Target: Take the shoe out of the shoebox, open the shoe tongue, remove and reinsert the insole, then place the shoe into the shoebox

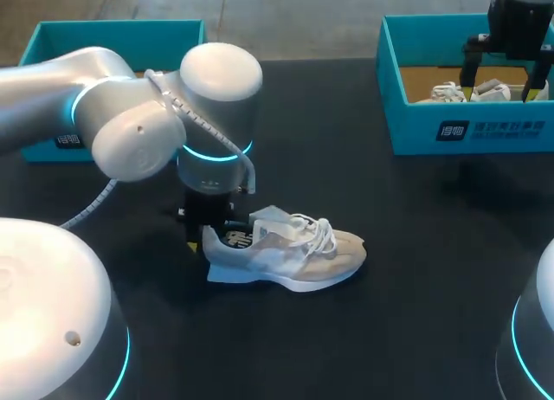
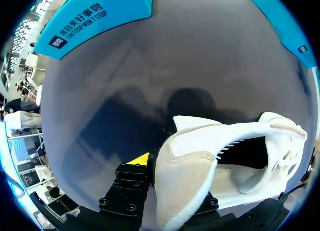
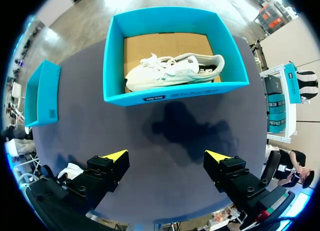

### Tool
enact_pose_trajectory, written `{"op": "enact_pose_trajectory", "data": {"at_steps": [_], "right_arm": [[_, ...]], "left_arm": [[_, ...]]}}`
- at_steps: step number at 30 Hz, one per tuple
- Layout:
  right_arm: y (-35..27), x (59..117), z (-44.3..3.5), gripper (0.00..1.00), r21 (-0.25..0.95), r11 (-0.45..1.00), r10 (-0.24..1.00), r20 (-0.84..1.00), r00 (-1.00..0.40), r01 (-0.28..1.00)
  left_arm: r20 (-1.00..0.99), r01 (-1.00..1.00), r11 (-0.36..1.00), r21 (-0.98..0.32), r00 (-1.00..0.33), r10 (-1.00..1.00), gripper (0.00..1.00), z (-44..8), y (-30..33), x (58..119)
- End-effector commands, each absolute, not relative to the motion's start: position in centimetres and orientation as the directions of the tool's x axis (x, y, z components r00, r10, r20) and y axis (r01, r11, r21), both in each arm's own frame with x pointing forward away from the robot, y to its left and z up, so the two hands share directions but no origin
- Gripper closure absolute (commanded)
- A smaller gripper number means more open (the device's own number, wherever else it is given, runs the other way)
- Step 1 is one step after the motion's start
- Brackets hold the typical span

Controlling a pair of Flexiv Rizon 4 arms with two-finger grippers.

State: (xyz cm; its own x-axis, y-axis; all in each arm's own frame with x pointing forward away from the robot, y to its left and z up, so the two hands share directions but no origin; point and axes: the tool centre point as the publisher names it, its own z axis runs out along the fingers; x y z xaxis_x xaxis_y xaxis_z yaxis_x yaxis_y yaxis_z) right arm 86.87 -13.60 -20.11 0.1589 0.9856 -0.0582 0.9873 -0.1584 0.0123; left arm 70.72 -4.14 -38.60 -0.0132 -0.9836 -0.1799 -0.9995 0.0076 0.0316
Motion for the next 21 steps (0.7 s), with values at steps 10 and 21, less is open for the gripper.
{"op": "enact_pose_trajectory", "data": {"at_steps": [10,21], "right_arm": [[-13.65,86.80,-20.16,0.00,0.015,-0.158,0.986,-0.056,0.159,0.987],[-13.65,86.80,-20.16,0.00,0.015,-0.158,0.986,-0.056,0.159,0.987]], "left_arm": [[-0.168,-0.998,0.041,0.036,-0.047,-0.985,1.00,-39.40,-4.43,70.45],[-0.154,-0.998,0.053,0.028,-0.057,-0.986,1.00,-39.60,-4.15,70.50]]}}
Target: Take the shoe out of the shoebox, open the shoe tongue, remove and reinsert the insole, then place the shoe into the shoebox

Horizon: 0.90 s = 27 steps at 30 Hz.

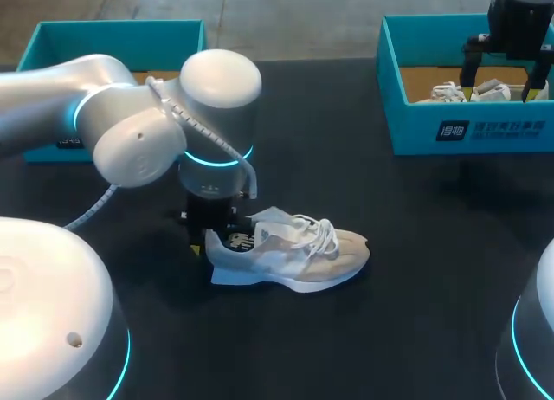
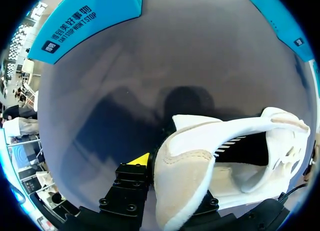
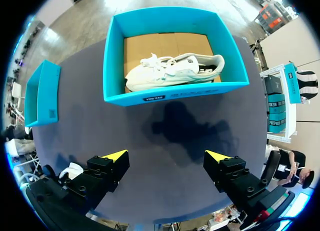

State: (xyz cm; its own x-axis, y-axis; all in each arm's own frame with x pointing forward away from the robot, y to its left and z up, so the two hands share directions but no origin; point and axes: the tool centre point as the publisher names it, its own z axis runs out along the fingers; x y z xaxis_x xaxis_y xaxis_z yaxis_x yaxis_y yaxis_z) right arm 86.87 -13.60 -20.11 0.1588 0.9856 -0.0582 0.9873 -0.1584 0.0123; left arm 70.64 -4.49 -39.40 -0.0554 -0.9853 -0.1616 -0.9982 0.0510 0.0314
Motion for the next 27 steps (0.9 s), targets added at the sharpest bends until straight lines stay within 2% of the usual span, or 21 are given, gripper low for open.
{"op": "enact_pose_trajectory", "data": {"at_steps": [1,19,21,23,25,26,27], "right_arm": [[-13.7,86.8,-20.2,0.00,0.015,-0.158,0.986,-0.056,0.159,0.987],[-13.7,86.8,-20.2,0.00,0.015,-0.158,0.986,-0.056,0.159,0.987],[-13.7,86.8,-20.2,0.00,0.015,-0.158,0.986,-0.056,0.159,0.987],[-13.7,86.8,-20.2,0.00,0.015,-0.158,0.986,-0.056,0.159,0.987],[-13.7,86.8,-20.2,0.00,0.015,-0.158,0.986,-0.056,0.159,0.987],[-13.7,86.8,-20.2,0.00,0.015,-0.158,0.986,-0.056,0.159,0.987],[-13.7,86.8,-20.2,0.00,0.015,-0.158,0.986,-0.056,0.159,0.987]], "left_arm": [[-0.154,-0.998,0.054,0.028,-0.057,-0.986,1.00,-39.6,-4.1,70.5],[-0.146,-0.998,0.062,0.019,-0.064,-0.987,0.98,-39.6,-3.6,70.8],[-0.142,-0.998,0.065,0.015,-0.067,-0.988,0.87,-39.5,-3.6,70.8],[-0.138,-0.998,0.066,0.011,-0.067,-0.988,0.66,-39.3,-3.5,70.9],[-0.125,-0.998,0.066,0.004,-0.066,-0.990,0.58,-38.9,-3.4,70.9],[-0.120,-0.998,0.068,0.000,-0.067,-0.991,0.34,-38.7,-3.4,70.9],[-0.113,-0.998,0.070,-0.005,-0.069,-0.991,0.20,-38.5,-3.4,70.9]]}}
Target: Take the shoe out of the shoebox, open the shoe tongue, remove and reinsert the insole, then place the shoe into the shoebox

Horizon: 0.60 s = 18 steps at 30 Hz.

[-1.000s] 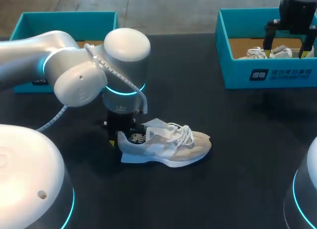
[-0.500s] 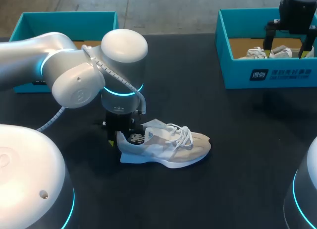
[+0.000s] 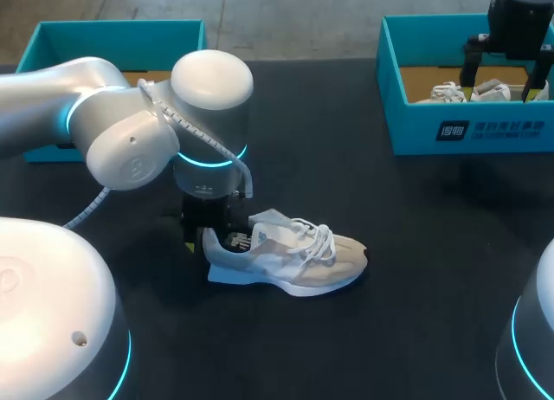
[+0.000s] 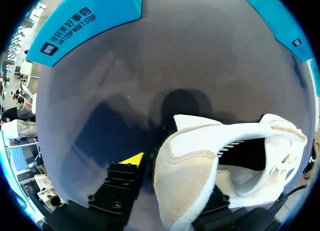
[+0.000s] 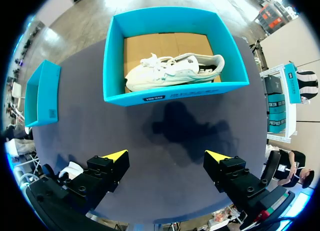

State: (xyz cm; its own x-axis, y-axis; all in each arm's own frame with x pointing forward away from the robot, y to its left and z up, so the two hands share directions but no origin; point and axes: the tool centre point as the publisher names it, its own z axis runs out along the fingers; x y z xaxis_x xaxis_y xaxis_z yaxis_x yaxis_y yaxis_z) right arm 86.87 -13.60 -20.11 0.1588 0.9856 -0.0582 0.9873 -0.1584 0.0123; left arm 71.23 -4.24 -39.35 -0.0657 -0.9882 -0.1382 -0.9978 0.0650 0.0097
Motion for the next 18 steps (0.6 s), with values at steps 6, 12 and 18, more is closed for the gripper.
{"op": "enact_pose_trajectory", "data": {"at_steps": [6,12,18], "right_arm": [[-13.7,86.8,-20.2,0.00,0.015,-0.158,0.986,-0.056,0.159,0.987],[-13.7,86.8,-20.2,0.00,0.015,-0.158,0.986,-0.056,0.159,0.987],[-13.7,86.8,-20.2,0.00,0.015,-0.158,0.986,-0.056,0.159,0.987]], "left_arm": [[-0.070,-0.997,0.075,-0.030,-0.073,-0.995,0.00,-36.7,-3.2,70.5],[-0.010,-0.993,0.087,-0.075,-0.087,-0.996,0.00,-33.8,-3.1,69.8],[0.037,-0.991,0.090,-0.099,-0.094,-0.995,0.00,-31.0,-3.0,69.5]]}}
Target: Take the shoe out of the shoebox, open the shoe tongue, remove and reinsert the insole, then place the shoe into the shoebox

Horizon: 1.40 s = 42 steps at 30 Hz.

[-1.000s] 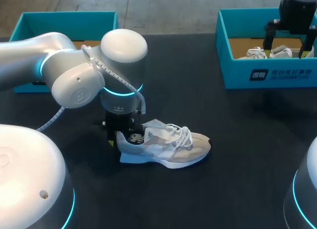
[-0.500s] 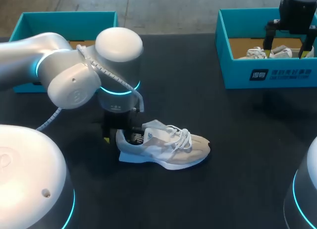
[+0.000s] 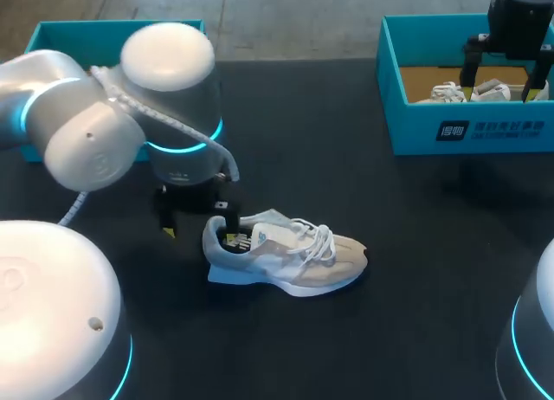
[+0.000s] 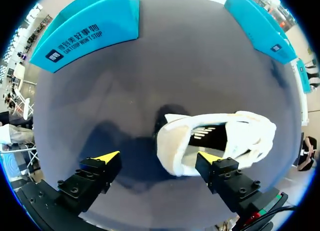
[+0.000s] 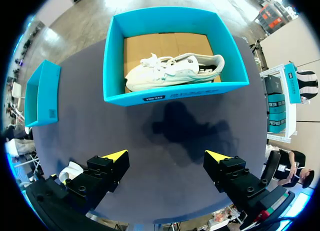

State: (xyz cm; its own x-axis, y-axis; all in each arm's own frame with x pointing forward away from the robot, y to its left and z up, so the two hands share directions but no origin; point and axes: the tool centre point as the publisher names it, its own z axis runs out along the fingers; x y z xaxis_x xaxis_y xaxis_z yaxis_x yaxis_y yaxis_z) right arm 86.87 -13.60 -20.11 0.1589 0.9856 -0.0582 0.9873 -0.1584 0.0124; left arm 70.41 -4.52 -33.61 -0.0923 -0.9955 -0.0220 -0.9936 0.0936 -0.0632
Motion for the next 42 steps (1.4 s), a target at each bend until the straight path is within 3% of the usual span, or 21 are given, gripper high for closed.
{"op": "enact_pose_trajectory", "data": {"at_steps": [1,7,13,21,27,42], "right_arm": [[-13.7,86.8,-20.2,0.00,0.015,-0.158,0.986,-0.056,0.159,0.987],[-13.7,86.8,-20.2,0.00,0.015,-0.158,0.986,-0.056,0.159,0.987],[-13.7,86.8,-20.2,0.00,0.015,-0.158,0.986,-0.056,0.159,0.987],[-13.7,86.8,-20.2,0.00,0.015,-0.158,0.986,-0.056,0.159,0.987],[-13.7,86.8,-20.2,0.00,0.015,-0.158,0.986,-0.056,0.159,0.987],[-13.7,86.8,-20.2,0.00,0.015,-0.158,0.986,-0.056,0.159,0.987]], "left_arm": [[0.049,-0.990,0.095,-0.105,-0.100,-0.994,0.00,-30.5,-3.0,69.4],[0.164,-0.970,0.209,-0.125,-0.228,-0.960,0.00,-27.5,-2.5,68.9],[0.257,-0.892,0.364,-0.267,-0.430,-0.865,0.00,-25.1,-1.0,68.0],[0.280,-0.780,0.485,-0.396,-0.605,-0.745,0.00,-23.2,0.9,66.9],[0.242,-0.716,0.563,-0.413,-0.682,-0.690,0.00,-23.3,1.7,66.3],[0.242,-0.716,0.563,-0.413,-0.682,-0.690,0.00,-23.3,1.7,66.3]]}}
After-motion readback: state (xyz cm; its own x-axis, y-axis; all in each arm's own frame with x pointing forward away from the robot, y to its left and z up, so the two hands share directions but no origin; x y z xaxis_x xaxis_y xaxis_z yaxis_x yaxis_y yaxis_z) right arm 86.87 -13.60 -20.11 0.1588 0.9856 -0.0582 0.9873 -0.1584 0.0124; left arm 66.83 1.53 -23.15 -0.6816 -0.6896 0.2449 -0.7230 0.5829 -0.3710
